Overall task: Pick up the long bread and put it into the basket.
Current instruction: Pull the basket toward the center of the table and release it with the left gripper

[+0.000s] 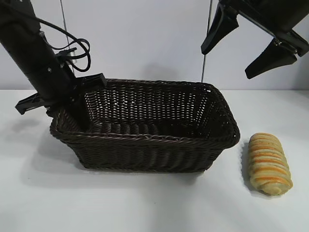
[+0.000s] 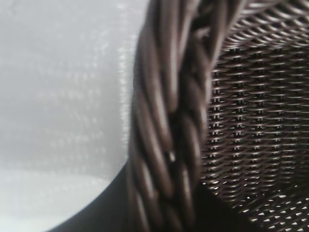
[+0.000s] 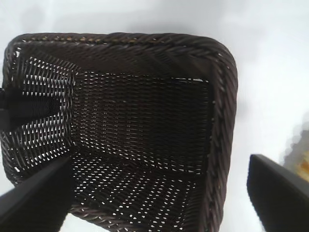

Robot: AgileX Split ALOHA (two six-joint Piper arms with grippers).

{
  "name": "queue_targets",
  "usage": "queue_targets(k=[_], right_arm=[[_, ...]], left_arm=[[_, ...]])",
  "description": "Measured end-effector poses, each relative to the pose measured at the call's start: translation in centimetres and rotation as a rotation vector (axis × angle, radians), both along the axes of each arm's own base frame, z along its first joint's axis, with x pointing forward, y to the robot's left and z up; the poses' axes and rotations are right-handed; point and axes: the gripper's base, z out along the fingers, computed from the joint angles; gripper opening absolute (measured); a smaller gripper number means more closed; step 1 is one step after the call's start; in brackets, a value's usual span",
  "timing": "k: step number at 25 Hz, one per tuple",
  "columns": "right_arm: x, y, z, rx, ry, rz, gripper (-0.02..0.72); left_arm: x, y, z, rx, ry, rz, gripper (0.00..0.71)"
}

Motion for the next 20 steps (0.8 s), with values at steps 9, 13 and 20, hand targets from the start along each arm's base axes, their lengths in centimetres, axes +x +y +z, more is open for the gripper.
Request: queue_targets(k=[9,13,20], right_arm=[[0.0,0.0,0.0,0.0,0.0,0.0,0.695],[0.0,0.0,0.0,0.0,0.0,0.0,0.695],[0.0,0.0,0.0,0.0,0.001,0.0,0.695]], left_arm=[[0.1,-0.1,0.4,-0.01,-0.007,0.007,0.571],[0.1,0.0,2.7,-0.018,-0.057,0.016,0.673],[0.9,0.6,8.9,0.05,-0.189,-0.005,0.694]])
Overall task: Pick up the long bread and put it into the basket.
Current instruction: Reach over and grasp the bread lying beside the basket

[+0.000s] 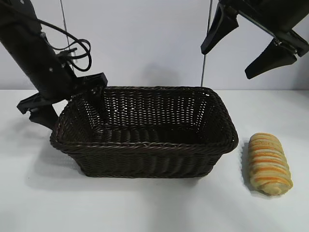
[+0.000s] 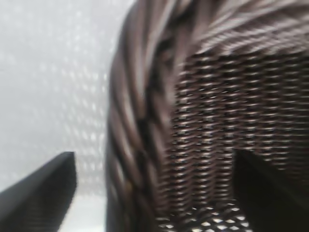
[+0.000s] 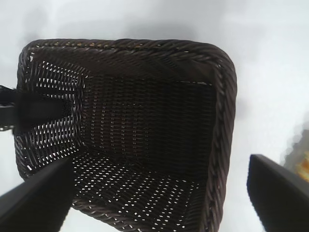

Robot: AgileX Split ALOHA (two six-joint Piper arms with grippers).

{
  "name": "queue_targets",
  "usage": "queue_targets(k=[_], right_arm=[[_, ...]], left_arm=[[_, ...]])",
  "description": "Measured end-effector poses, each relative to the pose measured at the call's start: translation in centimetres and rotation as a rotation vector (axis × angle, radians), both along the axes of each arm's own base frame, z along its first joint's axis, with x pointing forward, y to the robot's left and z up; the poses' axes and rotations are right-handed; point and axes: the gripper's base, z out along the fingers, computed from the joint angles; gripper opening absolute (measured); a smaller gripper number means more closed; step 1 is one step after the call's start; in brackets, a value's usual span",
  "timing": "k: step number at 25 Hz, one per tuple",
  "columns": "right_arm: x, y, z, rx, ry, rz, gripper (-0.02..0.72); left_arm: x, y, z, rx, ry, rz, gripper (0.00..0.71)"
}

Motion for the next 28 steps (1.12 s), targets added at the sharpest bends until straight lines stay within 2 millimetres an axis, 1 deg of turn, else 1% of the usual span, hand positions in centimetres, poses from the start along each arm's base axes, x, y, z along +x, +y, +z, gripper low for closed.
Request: queue_targets(k=[3,5,7,10,14,16,17,19,21,24,26,28], right_arm=[[0.0,0.0,0.0,0.0,0.001,0.001,0.695],[0.0,0.0,0.0,0.001,0.002,0.001,0.695],[0.0,0.0,0.0,0.001,0.002,0.001,0.695],[0.0,0.0,0.0,0.001,0.003,0.001,0.695],[0.0,0.0,0.0,0.001,0.003,0.002,0.695],[0.0,0.0,0.0,0.001,0.003,0.002,0.695],[0.0,0.0,0.0,0.001,0.003,0.002,0.695],[0.0,0.0,0.0,0.001,0.003,0.002,0.695],[0.0,0.0,0.0,0.001,0.003,0.002,0.695],[0.0,0.0,0.0,0.001,0.003,0.002,0.695],[0.0,0.0,0.0,0.001,0.003,0.002,0.695],[0.0,0.0,0.0,0.001,0.003,0.002,0.695]], left_arm=[[0.6,0.8,2.1,0.038,-0.017,-0.006,0.694],[1.3,2.4,3.4,0.056,-0.029,0.019,0.694],[1.8,4.5,4.4,0.08,-0.032,0.056,0.694],[2.3,8.5,5.5,0.138,-0.016,0.122,0.694],[2.0,13.4,5.8,0.226,0.033,0.195,0.694],[1.6,15.7,6.3,0.26,0.039,0.23,0.694],[1.2,16.7,6.9,0.274,0.032,0.245,0.694],[0.6,18.1,7.9,0.283,0.016,0.267,0.694],[-0.3,19.3,9.4,0.292,-0.018,0.282,0.694],[-1.8,20.7,11.5,0.298,-0.061,0.318,0.694],[-3.3,21.4,13.5,0.304,-0.1,0.342,0.694],[-4.8,21.5,15.5,0.312,-0.15,0.352,0.694]])
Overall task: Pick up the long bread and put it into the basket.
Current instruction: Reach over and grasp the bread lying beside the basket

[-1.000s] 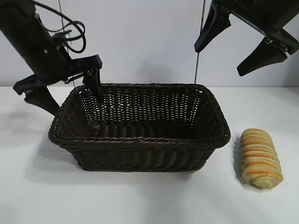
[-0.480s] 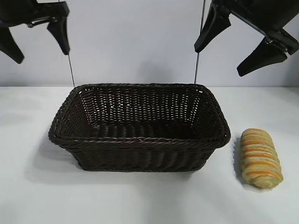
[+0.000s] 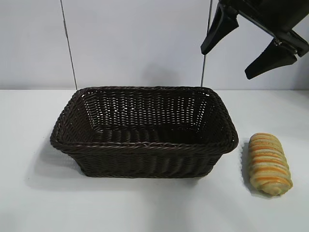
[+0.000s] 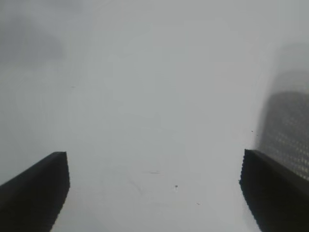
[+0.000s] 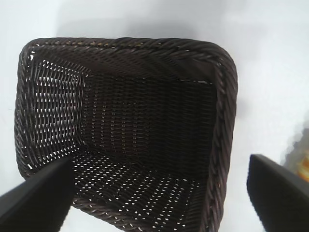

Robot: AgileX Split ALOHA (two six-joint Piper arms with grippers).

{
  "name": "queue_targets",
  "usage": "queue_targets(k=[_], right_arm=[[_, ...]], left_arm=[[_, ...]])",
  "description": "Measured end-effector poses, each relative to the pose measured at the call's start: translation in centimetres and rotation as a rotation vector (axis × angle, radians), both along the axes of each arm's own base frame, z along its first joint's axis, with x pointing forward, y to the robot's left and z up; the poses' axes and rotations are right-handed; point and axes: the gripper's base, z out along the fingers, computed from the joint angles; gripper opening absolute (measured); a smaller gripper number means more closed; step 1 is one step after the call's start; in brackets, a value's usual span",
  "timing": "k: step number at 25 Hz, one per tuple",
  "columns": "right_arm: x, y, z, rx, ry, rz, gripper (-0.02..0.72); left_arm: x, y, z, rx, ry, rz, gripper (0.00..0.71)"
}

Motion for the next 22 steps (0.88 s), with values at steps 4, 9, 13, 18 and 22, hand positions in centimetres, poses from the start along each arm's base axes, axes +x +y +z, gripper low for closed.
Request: queue_targets(k=[4,9,13,18,22], right_arm=[[0.0,0.0,0.0,0.0,0.0,0.0,0.695],[0.0,0.0,0.0,0.0,0.0,0.001,0.695],[0.0,0.0,0.0,-0.002,-0.001,0.002,0.695],[0.0,0.0,0.0,-0.006,-0.006,0.011,0.695],[0.0,0.0,0.0,-0.01,-0.011,0.019,0.695]], left_arm=[[-3.8,-1.1,4.6,0.011,-0.139,-0.028,0.694],[-9.9,-2.8,9.8,0.029,-0.315,-0.07,0.694],[-15.9,-4.2,13.3,0.072,-0.462,-0.084,0.694],[-23.9,-6.0,15.0,0.13,-0.616,-0.106,0.694],[-28.5,-7.2,12.0,0.16,-0.682,-0.144,0.694]])
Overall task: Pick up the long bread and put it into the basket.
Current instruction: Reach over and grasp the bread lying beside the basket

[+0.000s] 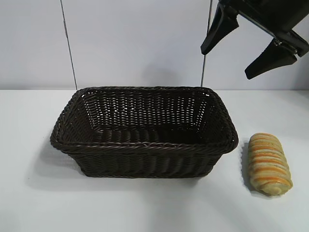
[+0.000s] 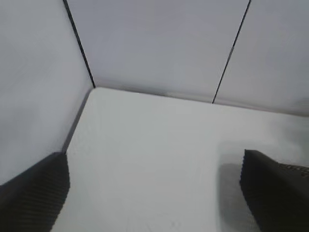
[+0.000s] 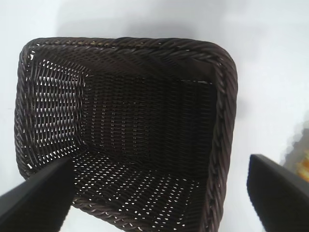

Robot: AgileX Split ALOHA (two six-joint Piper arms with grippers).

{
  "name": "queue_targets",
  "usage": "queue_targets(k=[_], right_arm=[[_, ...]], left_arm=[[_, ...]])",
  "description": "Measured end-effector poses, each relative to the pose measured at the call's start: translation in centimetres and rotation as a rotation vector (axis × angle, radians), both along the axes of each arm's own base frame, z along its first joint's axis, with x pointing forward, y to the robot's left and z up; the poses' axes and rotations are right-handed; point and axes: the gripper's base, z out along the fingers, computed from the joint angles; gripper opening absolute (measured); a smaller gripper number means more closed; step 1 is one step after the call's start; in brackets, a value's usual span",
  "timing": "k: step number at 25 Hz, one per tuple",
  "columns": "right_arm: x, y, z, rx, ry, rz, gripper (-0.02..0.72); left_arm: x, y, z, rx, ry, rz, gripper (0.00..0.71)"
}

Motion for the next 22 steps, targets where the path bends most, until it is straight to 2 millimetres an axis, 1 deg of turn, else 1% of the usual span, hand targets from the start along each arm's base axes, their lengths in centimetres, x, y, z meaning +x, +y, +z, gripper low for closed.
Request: queue_targets(k=[1,3,5,6,10,12,14,17,20,22], right_arm=[[0.0,0.0,0.0,0.0,0.0,0.0,0.695],[0.0,0.0,0.0,0.0,0.0,0.0,0.695],[0.0,0.0,0.0,0.0,0.0,0.0,0.695],[0.0,0.0,0.0,0.0,0.0,0.0,0.695],[0.0,0.0,0.0,-0.001,-0.001,0.002,0.695],[0.0,0.0,0.0,-0.001,-0.001,0.002,0.695],[0.0,0.0,0.0,-0.001,-0.001,0.002,0.695],[0.0,0.0,0.0,-0.006,-0.002,0.004,0.695],[0.0,0.0,0.0,-0.008,-0.002,0.005,0.695],[0.0,0.0,0.0,-0.008,-0.002,0.005,0.695]], left_arm=[[-0.5,-0.2,-1.8,0.002,0.005,-0.015,0.694],[-1.7,-0.8,-4.5,0.0,-0.025,-0.044,0.694],[-2.3,-1.1,-8.2,-0.024,-0.015,-0.062,0.694],[-3.1,-1.5,-9.9,-0.037,-0.026,-0.073,0.694],[-4.5,-2.1,-15.6,-0.088,-0.016,-0.1,0.694],[-4.6,-2.2,-17.7,-0.099,0.012,-0.103,0.694],[-4.7,-2.3,-19.2,-0.107,0.043,-0.105,0.694],[-4.3,-2.2,-20.8,-0.119,0.089,-0.104,0.694],[-3.8,-2.1,-22.0,-0.13,0.124,-0.102,0.694],[-3.7,-2.1,-22.3,-0.132,0.128,-0.105,0.694]])
